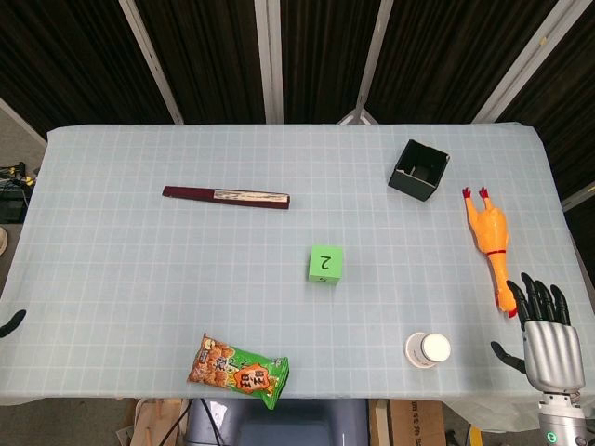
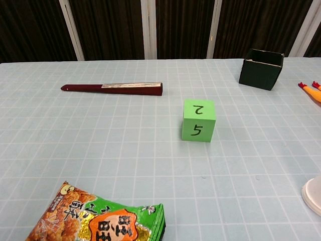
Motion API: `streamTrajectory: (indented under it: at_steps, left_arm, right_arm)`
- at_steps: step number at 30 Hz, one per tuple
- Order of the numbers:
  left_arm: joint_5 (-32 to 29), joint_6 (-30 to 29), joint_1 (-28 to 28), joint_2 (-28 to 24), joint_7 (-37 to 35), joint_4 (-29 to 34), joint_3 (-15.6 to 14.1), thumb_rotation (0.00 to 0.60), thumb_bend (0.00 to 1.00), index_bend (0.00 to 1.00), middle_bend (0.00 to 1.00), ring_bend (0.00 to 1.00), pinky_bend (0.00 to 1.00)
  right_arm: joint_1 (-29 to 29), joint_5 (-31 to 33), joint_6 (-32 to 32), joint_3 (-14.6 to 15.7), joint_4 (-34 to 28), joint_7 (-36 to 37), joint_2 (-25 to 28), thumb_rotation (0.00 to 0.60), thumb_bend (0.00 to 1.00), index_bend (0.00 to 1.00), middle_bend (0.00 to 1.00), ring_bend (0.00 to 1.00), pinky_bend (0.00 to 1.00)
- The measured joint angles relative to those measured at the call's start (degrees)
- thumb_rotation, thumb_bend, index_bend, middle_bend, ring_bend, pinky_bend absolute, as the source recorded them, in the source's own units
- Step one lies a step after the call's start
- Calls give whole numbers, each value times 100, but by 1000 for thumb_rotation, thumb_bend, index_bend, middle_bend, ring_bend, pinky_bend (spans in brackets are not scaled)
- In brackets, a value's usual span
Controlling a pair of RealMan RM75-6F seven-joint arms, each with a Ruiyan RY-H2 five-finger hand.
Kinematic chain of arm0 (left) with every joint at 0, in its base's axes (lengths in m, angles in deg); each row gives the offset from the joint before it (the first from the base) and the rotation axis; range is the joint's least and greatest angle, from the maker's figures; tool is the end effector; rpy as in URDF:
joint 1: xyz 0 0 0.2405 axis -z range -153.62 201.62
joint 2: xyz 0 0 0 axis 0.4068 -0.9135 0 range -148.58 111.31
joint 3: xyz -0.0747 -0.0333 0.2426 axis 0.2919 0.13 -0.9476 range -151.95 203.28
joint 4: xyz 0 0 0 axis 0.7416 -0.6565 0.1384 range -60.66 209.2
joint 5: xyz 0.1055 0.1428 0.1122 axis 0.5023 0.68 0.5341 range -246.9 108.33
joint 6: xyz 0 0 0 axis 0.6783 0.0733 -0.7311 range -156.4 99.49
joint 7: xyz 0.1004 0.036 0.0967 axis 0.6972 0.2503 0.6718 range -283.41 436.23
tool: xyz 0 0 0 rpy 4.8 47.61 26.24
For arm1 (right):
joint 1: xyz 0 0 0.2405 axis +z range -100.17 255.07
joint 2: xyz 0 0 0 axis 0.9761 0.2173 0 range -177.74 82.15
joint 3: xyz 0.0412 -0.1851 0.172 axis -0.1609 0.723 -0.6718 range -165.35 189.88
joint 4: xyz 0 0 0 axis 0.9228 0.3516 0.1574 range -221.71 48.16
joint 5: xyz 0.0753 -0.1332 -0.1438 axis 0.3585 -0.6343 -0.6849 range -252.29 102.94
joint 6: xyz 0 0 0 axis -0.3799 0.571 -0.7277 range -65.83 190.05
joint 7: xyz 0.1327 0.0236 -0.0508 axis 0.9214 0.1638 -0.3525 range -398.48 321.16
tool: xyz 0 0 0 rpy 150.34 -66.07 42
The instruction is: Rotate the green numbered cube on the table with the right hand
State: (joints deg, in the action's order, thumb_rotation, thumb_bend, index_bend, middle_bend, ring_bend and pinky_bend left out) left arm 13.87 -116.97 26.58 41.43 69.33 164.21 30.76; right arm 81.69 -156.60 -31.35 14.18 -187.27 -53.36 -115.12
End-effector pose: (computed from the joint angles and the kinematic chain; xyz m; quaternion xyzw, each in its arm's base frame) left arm -0.3293 0.1762 0.2034 -0.5476 -0.3785 -0.4071 0.6253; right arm -0.2893 -0.1574 0.1424 0.5736 -0.3768 0.3599 0.6321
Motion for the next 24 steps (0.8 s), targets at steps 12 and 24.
streamTrajectory:
  at_steps: [12,24]
  left_arm:
    - [303,-176,-36,47,87,40,-92,600,268,0,0,0,12]
    - [286,-247,-34,59,-79,-67,-39,600,269,0,0,0,12]
  right_arm:
    - [-97,34,207,-129,-48,-21,16,600,165,139,72,66,0]
    - [-140,16,408,-196,-69,45,55,600,164,139,72,78,0]
